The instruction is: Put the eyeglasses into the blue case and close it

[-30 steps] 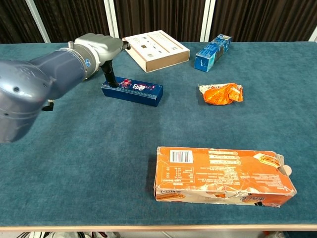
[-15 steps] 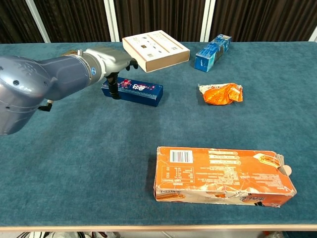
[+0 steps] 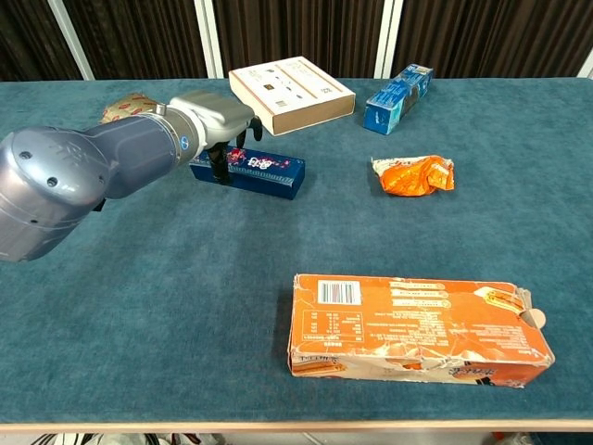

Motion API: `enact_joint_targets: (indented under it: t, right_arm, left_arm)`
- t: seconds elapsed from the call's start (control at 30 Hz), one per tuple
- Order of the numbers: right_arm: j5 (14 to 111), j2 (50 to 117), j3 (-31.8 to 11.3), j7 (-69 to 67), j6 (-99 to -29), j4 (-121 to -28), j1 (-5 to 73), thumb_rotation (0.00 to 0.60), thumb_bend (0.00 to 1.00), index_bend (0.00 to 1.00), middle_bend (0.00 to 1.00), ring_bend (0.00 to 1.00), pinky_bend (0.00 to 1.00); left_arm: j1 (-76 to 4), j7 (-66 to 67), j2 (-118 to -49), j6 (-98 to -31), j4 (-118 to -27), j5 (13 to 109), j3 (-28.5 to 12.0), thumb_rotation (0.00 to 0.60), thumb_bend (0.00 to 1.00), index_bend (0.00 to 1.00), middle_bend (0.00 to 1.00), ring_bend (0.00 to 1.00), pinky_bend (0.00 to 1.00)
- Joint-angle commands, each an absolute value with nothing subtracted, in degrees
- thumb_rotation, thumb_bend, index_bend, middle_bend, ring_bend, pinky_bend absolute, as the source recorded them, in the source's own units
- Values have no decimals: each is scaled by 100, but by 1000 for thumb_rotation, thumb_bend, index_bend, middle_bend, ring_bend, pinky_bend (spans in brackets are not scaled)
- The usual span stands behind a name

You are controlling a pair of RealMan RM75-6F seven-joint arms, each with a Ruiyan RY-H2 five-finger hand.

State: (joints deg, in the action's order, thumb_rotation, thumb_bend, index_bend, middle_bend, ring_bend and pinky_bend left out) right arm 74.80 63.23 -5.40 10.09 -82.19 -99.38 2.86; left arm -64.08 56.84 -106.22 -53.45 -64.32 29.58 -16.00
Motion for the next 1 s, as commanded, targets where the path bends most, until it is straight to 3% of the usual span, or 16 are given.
enact_joint_targets:
  t: [0.03,1.0]
  right_arm:
    - [7475,6320,-541,1004,-8216,-9941,286,600,248,62,41,149,161]
    - [7445,6302,-542,984,-8196,-9961,288,600,248,64,41,149,161]
  left_arm:
    - [-6412,5690,-10651,-5365,-6380,2960,-1560,600,301,197,288,152,188]
    - [-6394,5618,-10703,-5388,-6216,2998,-1466,600,367,225,352,198,221]
